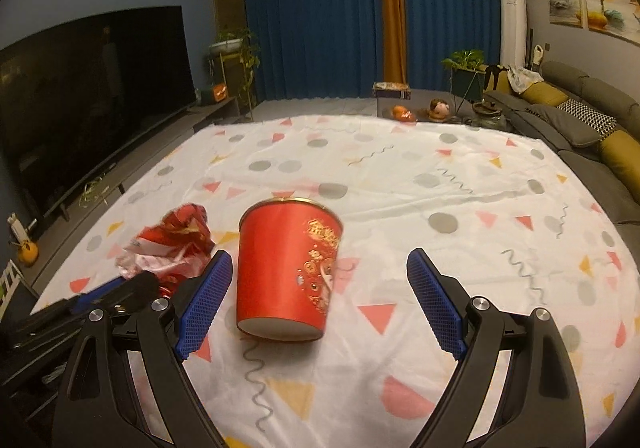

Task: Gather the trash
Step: 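Grasp the crumpled red-and-white wrapper with the left gripper, then grasp the red paper cup with the right gripper while the left holds the wrapper, then carry the wrapper and red cup in both grippers over the gray bin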

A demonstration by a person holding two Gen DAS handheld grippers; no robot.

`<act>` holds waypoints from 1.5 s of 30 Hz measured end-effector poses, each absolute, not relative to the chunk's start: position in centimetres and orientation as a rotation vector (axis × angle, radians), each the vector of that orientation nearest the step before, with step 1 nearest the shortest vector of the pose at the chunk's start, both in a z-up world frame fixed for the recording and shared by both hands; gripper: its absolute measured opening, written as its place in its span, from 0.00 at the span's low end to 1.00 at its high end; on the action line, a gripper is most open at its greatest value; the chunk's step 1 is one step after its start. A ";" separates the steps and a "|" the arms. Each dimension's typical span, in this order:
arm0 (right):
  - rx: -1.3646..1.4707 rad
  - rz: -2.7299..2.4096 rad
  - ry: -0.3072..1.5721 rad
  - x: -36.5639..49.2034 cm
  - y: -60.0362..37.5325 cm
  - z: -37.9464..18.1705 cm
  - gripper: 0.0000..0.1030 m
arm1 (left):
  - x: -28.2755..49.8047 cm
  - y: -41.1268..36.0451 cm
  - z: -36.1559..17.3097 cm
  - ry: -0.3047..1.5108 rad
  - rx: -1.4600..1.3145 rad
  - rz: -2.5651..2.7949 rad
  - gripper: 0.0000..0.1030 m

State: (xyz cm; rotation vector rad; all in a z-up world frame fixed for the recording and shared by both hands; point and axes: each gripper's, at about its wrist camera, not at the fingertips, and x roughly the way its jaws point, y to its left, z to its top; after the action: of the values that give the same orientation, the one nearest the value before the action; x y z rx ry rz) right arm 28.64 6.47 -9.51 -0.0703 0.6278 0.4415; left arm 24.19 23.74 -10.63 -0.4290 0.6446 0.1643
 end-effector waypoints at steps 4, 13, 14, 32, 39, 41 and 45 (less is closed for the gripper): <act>-0.074 0.450 0.656 29.3 7.1 -10.1 0.82 | 24.1 24.2 -10.6 0.644 -0.428 0.181 0.28; -0.093 0.472 0.716 30.3 8.4 -11.0 0.73 | 23.9 24.3 -10.6 0.644 -0.428 0.187 0.28; -0.095 0.476 0.723 30.4 8.5 -11.2 0.71 | 23.9 24.3 -10.6 0.643 -0.429 0.187 0.28; -0.033 0.440 0.649 27.0 2.4 -8.5 0.55 | 23.6 23.0 -10.4 0.643 -0.420 0.159 0.27; -0.011 0.393 0.578 24.0 -2.7 -6.0 0.55 | 22.9 20.2 -9.0 0.629 -0.362 0.133 0.26; -0.001 0.377 0.561 23.2 -4.2 -5.4 0.55 | 22.4 19.0 -8.5 0.621 -0.351 0.114 0.26; 0.014 0.356 0.533 21.9 -6.7 -4.5 0.55 | 21.6 16.4 -6.9 0.601 -0.321 0.075 0.26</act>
State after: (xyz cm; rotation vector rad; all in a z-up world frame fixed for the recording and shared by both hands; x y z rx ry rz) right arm 21.85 -6.65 -4.48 0.0140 0.5326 0.3561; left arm 21.62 16.43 -6.95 -0.3213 0.6012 0.0746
